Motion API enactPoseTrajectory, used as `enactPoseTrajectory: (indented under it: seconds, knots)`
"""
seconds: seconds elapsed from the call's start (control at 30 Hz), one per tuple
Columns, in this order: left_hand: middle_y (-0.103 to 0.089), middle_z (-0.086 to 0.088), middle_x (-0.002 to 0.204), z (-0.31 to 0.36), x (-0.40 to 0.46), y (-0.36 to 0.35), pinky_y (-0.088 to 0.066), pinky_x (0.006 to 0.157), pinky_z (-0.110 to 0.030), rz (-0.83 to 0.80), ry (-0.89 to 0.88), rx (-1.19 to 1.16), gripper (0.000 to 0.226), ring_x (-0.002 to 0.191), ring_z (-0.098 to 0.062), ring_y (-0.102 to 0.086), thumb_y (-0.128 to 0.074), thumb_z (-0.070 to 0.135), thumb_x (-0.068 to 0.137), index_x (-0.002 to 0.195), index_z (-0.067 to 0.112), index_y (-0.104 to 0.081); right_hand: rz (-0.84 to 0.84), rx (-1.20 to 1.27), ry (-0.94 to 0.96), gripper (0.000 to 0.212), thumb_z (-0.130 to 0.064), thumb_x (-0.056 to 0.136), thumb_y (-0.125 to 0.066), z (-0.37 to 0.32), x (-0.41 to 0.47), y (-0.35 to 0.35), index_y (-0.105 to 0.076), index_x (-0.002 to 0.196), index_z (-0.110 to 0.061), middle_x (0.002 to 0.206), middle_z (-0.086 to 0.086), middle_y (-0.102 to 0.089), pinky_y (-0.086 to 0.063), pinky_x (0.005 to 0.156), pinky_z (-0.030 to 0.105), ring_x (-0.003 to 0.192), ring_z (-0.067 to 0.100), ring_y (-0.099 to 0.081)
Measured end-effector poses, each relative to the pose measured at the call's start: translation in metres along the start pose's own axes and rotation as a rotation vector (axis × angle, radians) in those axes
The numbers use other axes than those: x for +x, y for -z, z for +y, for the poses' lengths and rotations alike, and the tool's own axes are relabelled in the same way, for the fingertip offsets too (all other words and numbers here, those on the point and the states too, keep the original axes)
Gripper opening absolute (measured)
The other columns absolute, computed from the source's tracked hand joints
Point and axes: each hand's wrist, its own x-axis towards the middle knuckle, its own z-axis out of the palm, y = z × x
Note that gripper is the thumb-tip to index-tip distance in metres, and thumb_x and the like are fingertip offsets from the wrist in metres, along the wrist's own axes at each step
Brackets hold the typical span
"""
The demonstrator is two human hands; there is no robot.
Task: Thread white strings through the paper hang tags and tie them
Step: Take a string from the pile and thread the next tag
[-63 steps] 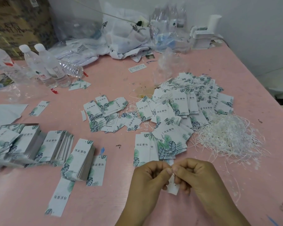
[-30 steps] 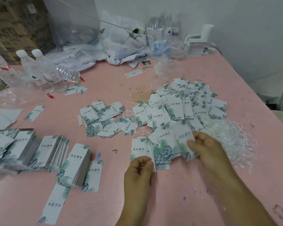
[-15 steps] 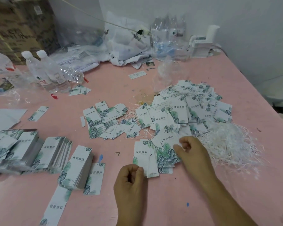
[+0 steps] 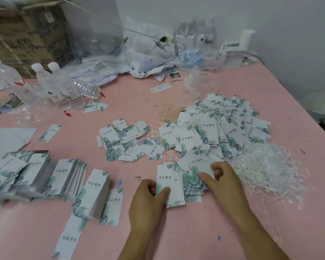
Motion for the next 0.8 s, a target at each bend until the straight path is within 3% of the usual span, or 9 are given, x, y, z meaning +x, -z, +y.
enactPoseTrajectory:
  seconds: [0.1, 0.23, 0.4, 0.53, 0.63, 0.67, 0.73, 0.8]
  knots:
    - [-0.055, 0.011, 0.064, 0.008, 0.008, 0.008, -0.036, 0.056, -0.028, -0.043, 0.011, -0.001, 0.026, 0.06, -0.012, -0.054, -0.076, 0.037, 0.077, 0.075, 0.023, -0.054, 0.106, 0.109, 0.033, 0.032, -0.037, 0.086, -0.07, 0.004, -0.008, -0.004, -0.053, 0.112, -0.028, 0.089, -0.007, -0.054, -0.041, 0.063, 0.017, 0.078, 0.002, -0.054]
    - [-0.053, -0.005, 0.055, 0.01, 0.013, 0.017, -0.033, 0.046, -0.02, -0.129, 0.063, -0.271, 0.034, 0.05, -0.015, -0.042, -0.078, 0.015, 0.081, 0.059, 0.008, -0.054, 0.175, 0.214, 0.03, 0.029, -0.035, 0.089, -0.065, 0.019, -0.02, -0.009, -0.054, 0.114, -0.026, 0.09, -0.009, -0.056, -0.046, 0.066, 0.008, 0.077, 0.003, -0.054]
    - [-0.055, -0.013, 0.066, 0.008, 0.016, 0.023, -0.029, 0.061, -0.028, -0.202, 0.098, -0.346, 0.04, 0.063, -0.017, -0.043, -0.071, 0.013, 0.087, 0.067, -0.014, -0.048, 0.169, 0.217, 0.06, 0.023, -0.033, 0.09, -0.065, 0.025, -0.023, -0.011, -0.057, 0.11, -0.027, 0.09, -0.009, -0.06, -0.044, 0.066, 0.005, 0.077, 0.003, -0.056]
    - [-0.071, -0.004, 0.068, 0.011, 0.006, 0.024, -0.04, 0.052, -0.021, -0.057, 0.011, -0.322, 0.016, 0.061, -0.012, -0.058, -0.063, 0.007, 0.089, 0.074, 0.0, -0.065, 0.122, 0.202, 0.041, 0.025, -0.034, 0.089, -0.067, 0.02, -0.017, -0.006, -0.058, 0.11, -0.027, 0.089, -0.006, -0.06, -0.044, 0.065, 0.005, 0.076, 0.0, -0.056]
    - [-0.065, 0.002, 0.059, 0.014, -0.005, 0.021, -0.047, 0.046, -0.012, 0.083, 0.079, -0.582, 0.015, 0.05, 0.0, -0.058, -0.059, 0.0, 0.091, 0.078, 0.007, -0.063, 0.059, 0.098, 0.024, 0.032, -0.04, 0.084, -0.071, 0.009, -0.01, -0.004, -0.058, 0.111, -0.028, 0.092, -0.007, -0.057, -0.044, 0.066, 0.014, 0.079, 0.003, -0.056]
    - [-0.062, -0.001, 0.059, 0.014, -0.009, 0.018, -0.05, 0.049, -0.015, 0.068, 0.134, -0.721, 0.016, 0.05, -0.004, -0.058, -0.059, -0.004, 0.089, 0.076, 0.005, -0.06, 0.038, 0.038, 0.017, 0.034, -0.043, 0.083, -0.072, 0.005, -0.007, -0.003, -0.056, 0.11, -0.03, 0.093, -0.008, -0.056, -0.044, 0.066, 0.019, 0.08, 0.003, -0.056]
    - [-0.061, -0.013, 0.066, 0.015, -0.022, 0.007, -0.055, 0.066, -0.037, -0.044, 0.225, -0.996, 0.007, 0.056, -0.021, -0.058, -0.061, -0.006, 0.079, 0.079, 0.001, -0.061, 0.003, -0.062, 0.001, 0.038, -0.048, 0.079, -0.074, -0.003, -0.003, -0.002, -0.052, 0.107, -0.033, 0.094, -0.011, -0.054, -0.043, 0.064, 0.024, 0.081, 0.003, -0.056]
    - [-0.068, -0.018, 0.073, 0.015, -0.034, -0.004, -0.052, 0.078, -0.054, -0.127, 0.229, -1.056, 0.018, 0.064, -0.034, -0.065, -0.058, -0.004, 0.07, 0.083, 0.005, -0.067, -0.034, -0.097, -0.041, 0.04, -0.047, 0.077, -0.076, -0.007, 0.001, 0.002, -0.052, 0.104, -0.032, 0.093, -0.013, -0.054, -0.041, 0.062, 0.024, 0.08, 0.002, -0.055]
